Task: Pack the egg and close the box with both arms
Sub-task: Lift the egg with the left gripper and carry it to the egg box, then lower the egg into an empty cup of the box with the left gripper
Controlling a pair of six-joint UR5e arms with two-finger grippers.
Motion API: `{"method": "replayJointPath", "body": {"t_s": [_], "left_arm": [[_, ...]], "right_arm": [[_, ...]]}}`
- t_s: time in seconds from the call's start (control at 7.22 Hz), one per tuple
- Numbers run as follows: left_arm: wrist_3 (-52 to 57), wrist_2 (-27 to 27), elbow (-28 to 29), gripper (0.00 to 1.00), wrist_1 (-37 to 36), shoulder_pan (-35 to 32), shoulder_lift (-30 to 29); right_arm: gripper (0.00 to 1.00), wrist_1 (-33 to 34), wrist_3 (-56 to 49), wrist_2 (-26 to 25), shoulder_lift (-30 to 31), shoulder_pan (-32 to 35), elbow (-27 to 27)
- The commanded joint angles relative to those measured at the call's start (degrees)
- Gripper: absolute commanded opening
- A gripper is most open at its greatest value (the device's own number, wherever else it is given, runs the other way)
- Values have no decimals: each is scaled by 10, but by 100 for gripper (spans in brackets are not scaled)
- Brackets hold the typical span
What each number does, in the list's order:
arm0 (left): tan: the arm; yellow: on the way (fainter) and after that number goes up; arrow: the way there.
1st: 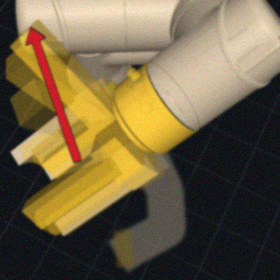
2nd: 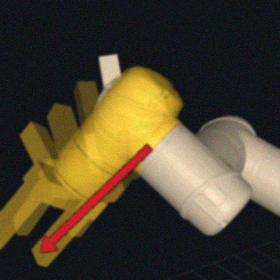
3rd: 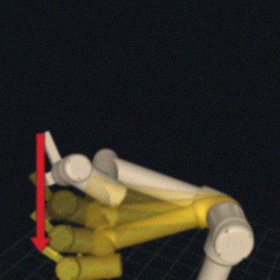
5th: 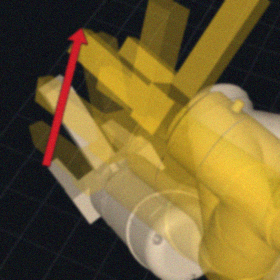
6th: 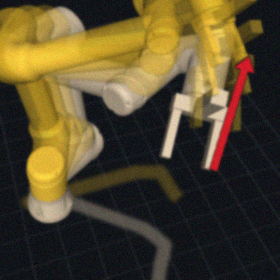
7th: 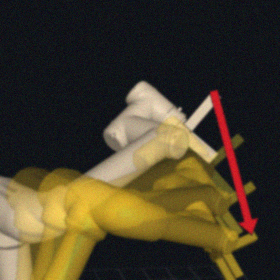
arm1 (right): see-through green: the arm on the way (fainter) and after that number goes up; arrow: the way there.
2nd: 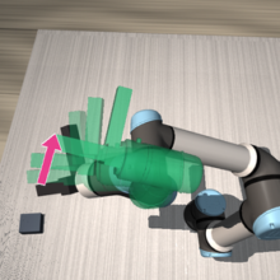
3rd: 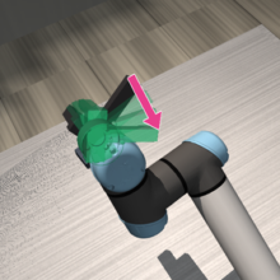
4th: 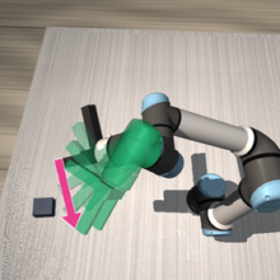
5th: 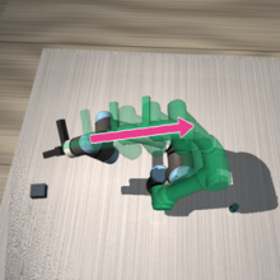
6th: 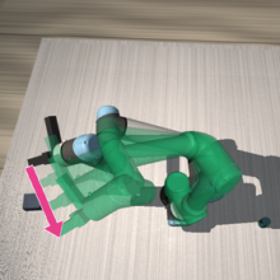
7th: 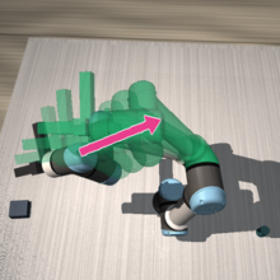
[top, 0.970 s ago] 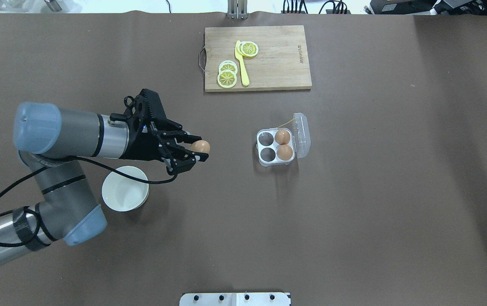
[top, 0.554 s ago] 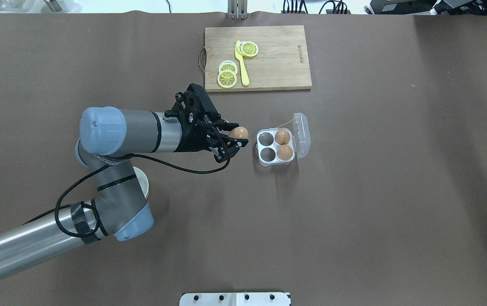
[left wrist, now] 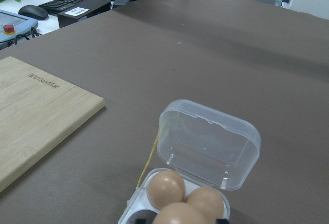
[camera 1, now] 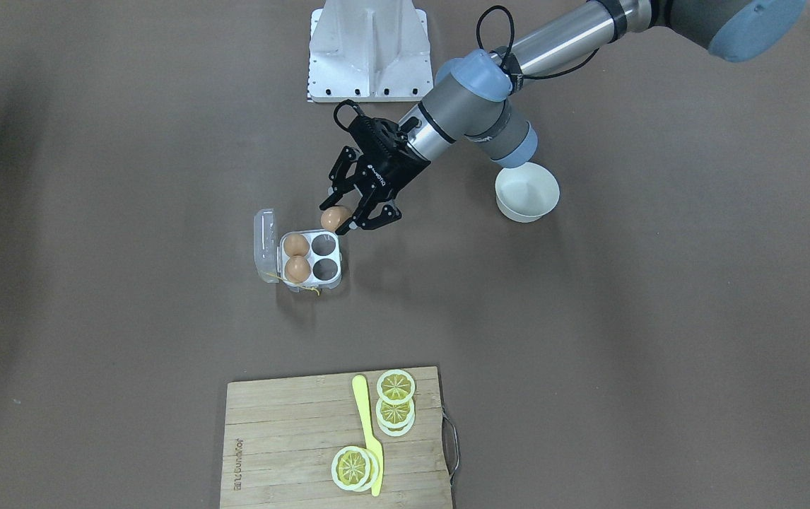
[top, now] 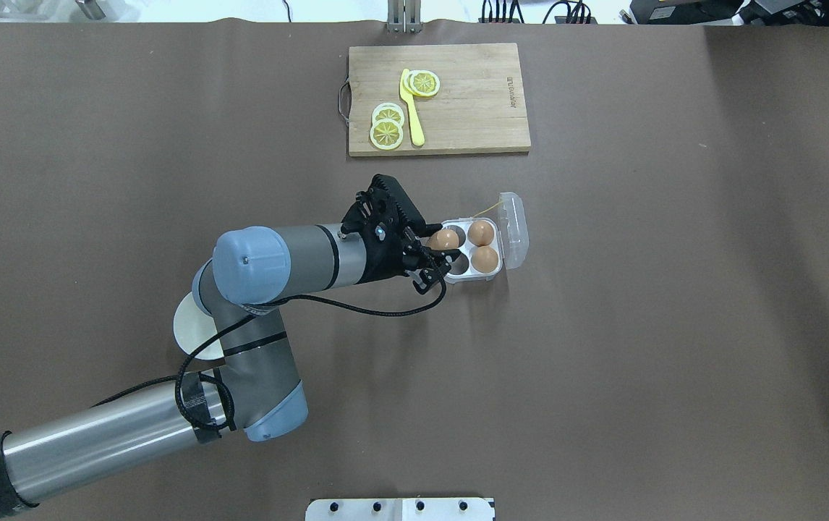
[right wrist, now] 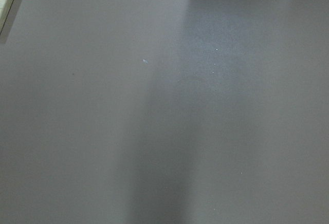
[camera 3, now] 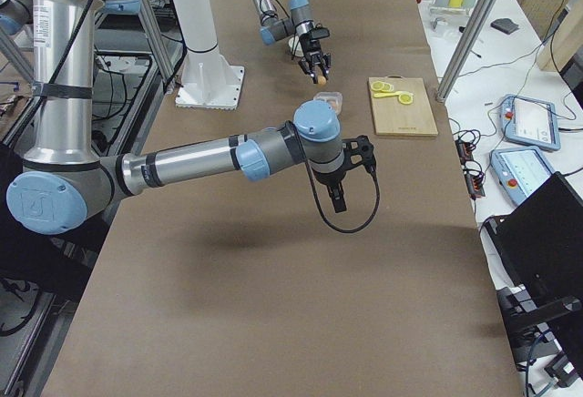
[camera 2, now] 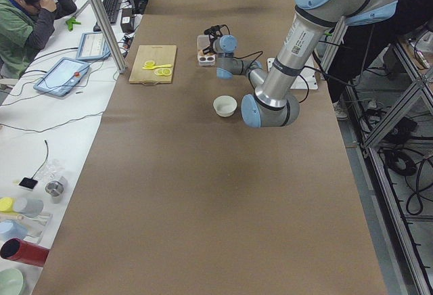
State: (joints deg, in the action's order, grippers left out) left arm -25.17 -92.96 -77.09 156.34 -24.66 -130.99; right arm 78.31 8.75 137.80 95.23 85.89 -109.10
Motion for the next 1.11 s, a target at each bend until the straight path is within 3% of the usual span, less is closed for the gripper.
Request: {"method": "replayJointPath", "body": {"t_s": [0.0,0.55,0.97], "left_arm": [[0,34,37,0,0,22,-27],[13,44,60,0,-2,14,-45],[87,43,73,0,-3,11,-53]], "right_arm": [[100,0,1,0,0,0,0],[100,-8,0,0,0,0,1],[100,-9,0,0,0,0,1]]}}
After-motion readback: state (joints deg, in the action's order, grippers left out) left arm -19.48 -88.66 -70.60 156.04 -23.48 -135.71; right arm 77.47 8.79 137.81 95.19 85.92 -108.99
